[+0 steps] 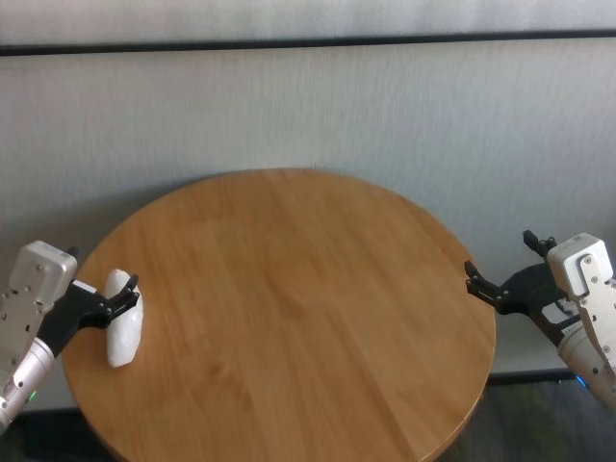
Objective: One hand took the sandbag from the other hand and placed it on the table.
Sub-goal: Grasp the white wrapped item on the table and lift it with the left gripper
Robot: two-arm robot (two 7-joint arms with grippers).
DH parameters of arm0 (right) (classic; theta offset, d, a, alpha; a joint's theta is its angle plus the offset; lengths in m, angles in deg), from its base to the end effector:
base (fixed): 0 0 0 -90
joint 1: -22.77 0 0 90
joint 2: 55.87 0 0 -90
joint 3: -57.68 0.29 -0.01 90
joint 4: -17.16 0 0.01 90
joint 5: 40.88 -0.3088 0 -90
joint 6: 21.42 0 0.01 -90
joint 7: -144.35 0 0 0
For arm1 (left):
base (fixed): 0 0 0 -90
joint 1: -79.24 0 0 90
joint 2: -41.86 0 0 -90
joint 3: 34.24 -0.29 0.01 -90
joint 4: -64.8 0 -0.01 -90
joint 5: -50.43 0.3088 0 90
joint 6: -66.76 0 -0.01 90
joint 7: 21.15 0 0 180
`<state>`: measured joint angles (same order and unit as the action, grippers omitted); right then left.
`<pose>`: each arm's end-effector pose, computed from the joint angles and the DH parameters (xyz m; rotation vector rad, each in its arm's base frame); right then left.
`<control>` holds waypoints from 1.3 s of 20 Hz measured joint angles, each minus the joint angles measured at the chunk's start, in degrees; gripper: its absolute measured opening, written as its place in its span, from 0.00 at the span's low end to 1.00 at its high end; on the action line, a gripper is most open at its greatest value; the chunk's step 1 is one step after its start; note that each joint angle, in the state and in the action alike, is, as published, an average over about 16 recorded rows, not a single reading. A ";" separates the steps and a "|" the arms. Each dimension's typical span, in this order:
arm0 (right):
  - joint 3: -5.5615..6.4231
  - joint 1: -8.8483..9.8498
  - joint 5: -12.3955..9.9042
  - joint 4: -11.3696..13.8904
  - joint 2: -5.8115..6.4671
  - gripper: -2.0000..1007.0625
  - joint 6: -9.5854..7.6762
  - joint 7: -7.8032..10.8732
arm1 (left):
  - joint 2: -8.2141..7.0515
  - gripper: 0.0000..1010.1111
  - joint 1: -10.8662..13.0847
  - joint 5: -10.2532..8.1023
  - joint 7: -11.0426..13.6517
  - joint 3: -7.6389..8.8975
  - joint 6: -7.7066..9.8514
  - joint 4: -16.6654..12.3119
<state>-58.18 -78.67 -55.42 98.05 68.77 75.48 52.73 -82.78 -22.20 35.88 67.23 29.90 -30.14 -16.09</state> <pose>0.3581 -0.0827 -0.3023 -0.3046 -0.2851 -1.2481 0.3581 0.0827 -0.3023 0.3045 -0.2849 1.2481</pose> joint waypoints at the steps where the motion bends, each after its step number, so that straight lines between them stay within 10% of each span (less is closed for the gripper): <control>1: 0.00 0.00 0.00 0.00 0.00 0.99 0.00 0.00 | 0.00 0.99 0.00 0.00 0.00 0.00 0.00 0.00; 26: 0.00 0.00 0.00 0.00 0.00 0.99 0.00 0.00 | 0.00 0.99 0.00 0.00 0.00 0.00 0.00 0.00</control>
<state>-58.18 -78.67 -55.42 98.05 68.77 75.48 52.73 -82.78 -22.20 35.88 67.23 29.90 -30.14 -16.09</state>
